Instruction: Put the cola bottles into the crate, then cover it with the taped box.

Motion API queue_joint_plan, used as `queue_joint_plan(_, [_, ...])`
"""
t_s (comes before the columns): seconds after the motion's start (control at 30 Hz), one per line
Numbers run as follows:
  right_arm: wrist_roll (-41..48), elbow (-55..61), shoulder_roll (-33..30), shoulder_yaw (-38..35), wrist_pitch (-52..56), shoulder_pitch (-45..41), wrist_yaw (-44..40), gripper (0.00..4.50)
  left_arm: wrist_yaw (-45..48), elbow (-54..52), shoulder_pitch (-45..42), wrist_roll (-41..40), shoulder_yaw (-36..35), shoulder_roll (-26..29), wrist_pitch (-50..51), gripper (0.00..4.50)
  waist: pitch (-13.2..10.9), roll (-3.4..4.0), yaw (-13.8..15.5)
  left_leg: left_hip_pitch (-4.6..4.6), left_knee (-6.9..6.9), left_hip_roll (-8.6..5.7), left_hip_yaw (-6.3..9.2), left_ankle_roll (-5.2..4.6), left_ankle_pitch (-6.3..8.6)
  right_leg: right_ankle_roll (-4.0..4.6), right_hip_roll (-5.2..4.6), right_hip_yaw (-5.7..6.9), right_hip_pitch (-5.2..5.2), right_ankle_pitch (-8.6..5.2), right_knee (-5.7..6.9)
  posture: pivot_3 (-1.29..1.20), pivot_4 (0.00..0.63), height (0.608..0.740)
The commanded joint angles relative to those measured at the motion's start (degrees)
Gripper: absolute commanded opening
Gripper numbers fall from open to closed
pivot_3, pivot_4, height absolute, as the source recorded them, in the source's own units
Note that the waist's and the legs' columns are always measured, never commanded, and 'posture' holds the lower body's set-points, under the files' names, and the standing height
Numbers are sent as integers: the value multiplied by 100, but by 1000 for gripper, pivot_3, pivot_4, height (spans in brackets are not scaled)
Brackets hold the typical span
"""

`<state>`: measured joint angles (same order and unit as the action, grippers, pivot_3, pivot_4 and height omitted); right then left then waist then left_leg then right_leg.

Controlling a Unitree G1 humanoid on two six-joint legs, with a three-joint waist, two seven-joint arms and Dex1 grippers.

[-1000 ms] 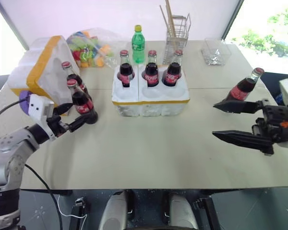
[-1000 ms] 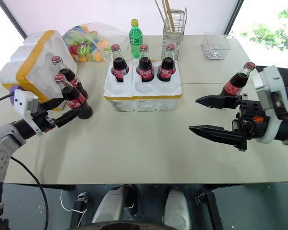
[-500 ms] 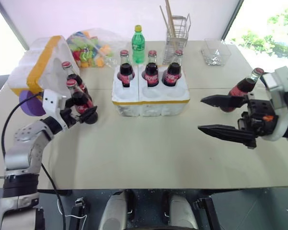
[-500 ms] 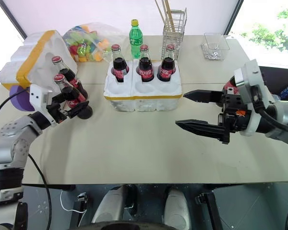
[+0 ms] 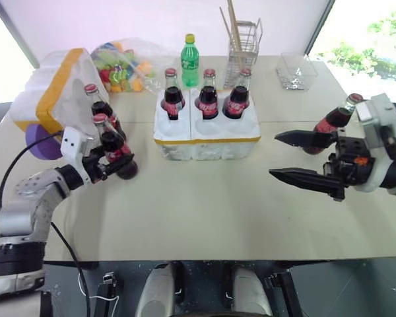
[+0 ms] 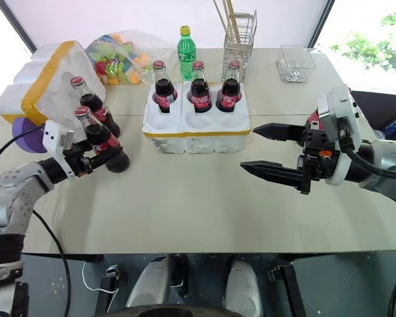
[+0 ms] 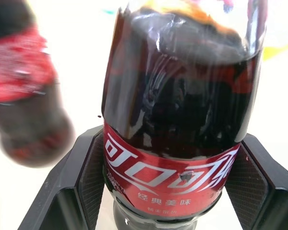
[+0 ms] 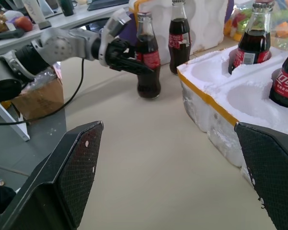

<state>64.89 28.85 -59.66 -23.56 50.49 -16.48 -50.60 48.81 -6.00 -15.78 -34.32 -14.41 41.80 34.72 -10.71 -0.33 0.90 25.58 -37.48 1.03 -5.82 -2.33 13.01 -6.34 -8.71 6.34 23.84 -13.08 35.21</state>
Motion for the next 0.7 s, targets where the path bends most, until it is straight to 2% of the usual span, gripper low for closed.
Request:
queue_joint_plan(0.03, [-119, 29, 32, -21, -171, -51, -20, 4500, 340, -825, -496, -963, -275, 287, 630, 2813, -2, -3, 3, 1, -3, 0, 1, 0, 0, 0, 0, 0, 0, 0, 0, 0, 150, 736])
queue_joint_plan(0.13, [-186, 2, 70, 47, -220, -73, -13, 4500, 363, -929, -1121, -1450, -132, 265, 1094, 2813, -3, -5, 1, 5, -12, -1, 3, 0, 0, 1, 2, 0, -2, 0, 0, 0, 150, 736])
queue_joint_plan(0.23, [-300, -32, 123, 122, -286, -115, 34, 4500, 82, -625, -2167, -1328, 339, -291, 1071, 2813, -4, -7, 71, 5, -30, -2, 11, -1, -1, 0, 6, 6, -16, 0, 5, 0, 150, 736])
queue_joint_plan(0.37, [-364, 3, 203, 117, -330, -100, 155, 4500, -181, 380, -3226, -423, 1081, -1163, 389, 2813, -4, -7, 130, -1, -51, -5, 4, -15, 7, -14, 5, 5, -31, 7, 3, 0, 150, 736])
queue_joint_plan(0.5, [-427, 111, 267, -5, -362, 84, 310, 4500, -43, 1554, -3791, 492, 1703, -1706, -499, 2813, -8, -13, 143, 2, -59, -9, 4, -17, 8, -16, 6, 8, -35, 9, 3, 0, 150, 736])
queue_joint_plan(0.6, [-407, 207, 299, -104, -368, 249, 415, 4500, 0, 2352, -4060, 938, 1874, -1988, -1050, 2813, -10, -18, 140, 13, -60, -8, 4, -19, 9, -28, 6, 8, -26, 16, 0, 0, 150, 736])
queue_joint_plan(0.7, [-337, 345, 353, -203, -363, 443, 514, 4500, 117, 3045, -4354, 988, 1804, -2370, -1318, 2813, -10, -17, 142, 12, -60, -8, 5, -21, 10, -31, 5, 8, -26, 18, 1, 0, 150, 736])
